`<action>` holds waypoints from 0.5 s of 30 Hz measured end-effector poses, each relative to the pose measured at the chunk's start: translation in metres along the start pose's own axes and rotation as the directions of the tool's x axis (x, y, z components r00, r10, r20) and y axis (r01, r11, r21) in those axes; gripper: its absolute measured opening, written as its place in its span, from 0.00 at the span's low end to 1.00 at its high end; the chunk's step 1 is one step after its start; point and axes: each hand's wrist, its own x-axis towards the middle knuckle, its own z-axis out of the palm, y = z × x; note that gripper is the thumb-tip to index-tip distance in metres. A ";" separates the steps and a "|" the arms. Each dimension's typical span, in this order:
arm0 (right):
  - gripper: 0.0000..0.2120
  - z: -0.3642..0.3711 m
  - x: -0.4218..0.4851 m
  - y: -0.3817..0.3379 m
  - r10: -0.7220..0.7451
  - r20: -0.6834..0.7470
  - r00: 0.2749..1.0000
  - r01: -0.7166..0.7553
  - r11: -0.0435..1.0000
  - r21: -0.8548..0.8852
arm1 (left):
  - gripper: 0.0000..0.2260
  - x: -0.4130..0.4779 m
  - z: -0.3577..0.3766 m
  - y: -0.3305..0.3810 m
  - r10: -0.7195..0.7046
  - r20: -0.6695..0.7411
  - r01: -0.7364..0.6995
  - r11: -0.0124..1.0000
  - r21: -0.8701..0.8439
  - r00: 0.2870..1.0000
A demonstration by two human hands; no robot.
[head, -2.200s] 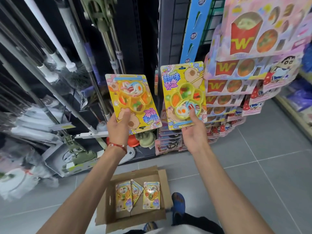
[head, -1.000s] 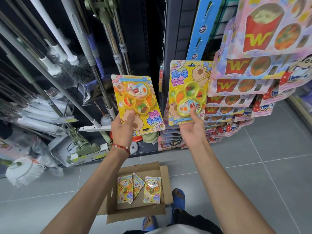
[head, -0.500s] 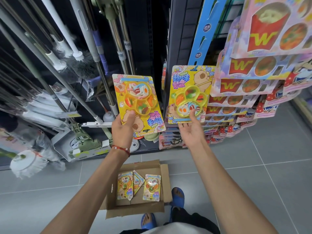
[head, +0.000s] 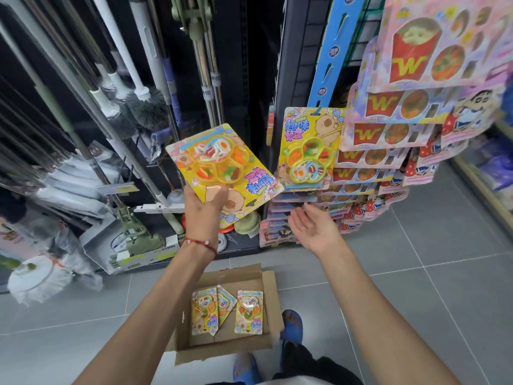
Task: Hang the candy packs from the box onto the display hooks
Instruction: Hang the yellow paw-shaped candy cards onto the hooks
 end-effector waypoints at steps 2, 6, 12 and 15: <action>0.05 -0.007 -0.009 0.005 -0.001 0.024 1.000 0.001 1.000 -0.006 | 0.24 -0.002 0.001 -0.001 -0.029 0.011 0.030 0.996 -0.080 1.000; 0.05 -0.006 -0.036 0.002 -0.048 0.156 0.987 0.073 0.984 -0.161 | 0.35 -0.006 0.012 -0.007 -0.093 0.039 0.097 0.988 -0.118 0.995; 0.07 -0.007 -0.042 -0.024 -0.074 0.297 0.952 0.173 0.931 -0.321 | 0.34 -0.021 0.049 -0.010 -0.129 -0.026 0.122 0.976 -0.183 0.991; 0.08 -0.014 -0.029 -0.049 -0.061 0.275 0.959 0.150 0.936 -0.317 | 0.33 -0.021 0.070 -0.010 -0.130 -0.076 0.104 0.956 -0.273 0.989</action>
